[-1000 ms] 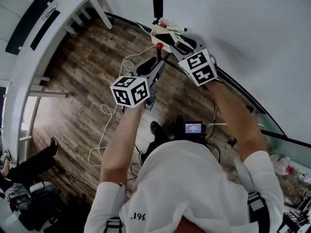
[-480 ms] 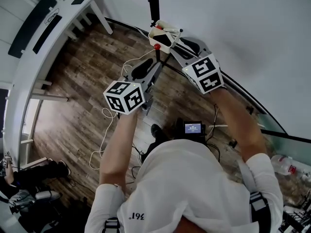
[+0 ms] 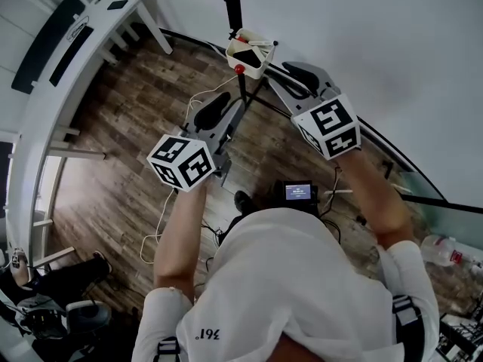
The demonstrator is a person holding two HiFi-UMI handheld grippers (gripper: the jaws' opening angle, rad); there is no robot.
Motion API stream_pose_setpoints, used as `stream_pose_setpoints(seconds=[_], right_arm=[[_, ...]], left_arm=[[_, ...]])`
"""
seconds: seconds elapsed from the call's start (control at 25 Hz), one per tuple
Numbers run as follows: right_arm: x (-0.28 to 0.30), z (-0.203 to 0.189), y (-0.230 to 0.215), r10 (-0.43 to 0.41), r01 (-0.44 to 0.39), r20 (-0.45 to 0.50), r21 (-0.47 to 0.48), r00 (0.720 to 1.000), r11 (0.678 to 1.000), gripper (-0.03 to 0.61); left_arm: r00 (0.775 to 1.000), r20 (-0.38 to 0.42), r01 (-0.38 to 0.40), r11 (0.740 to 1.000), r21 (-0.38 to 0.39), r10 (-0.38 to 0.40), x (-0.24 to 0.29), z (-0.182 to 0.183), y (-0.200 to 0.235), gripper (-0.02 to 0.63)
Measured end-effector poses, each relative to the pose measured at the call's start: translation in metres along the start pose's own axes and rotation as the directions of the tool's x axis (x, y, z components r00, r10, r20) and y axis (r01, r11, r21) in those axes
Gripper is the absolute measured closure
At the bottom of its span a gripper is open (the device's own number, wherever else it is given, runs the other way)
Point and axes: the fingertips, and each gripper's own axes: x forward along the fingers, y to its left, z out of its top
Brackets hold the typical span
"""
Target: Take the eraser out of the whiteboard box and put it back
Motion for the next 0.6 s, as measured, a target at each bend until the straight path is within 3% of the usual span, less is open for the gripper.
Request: stream_pose_setpoints(seconds=[0.6], right_arm=[[-0.052, 0.011, 0.018, -0.045, 0.034, 0.074, 0.146, 0.996, 0.989, 0.496]], left_arm=[[0.999, 0.037, 0.034, 0.999, -0.020, -0.033, -0.040, -0.005, -0.033, 0.465]])
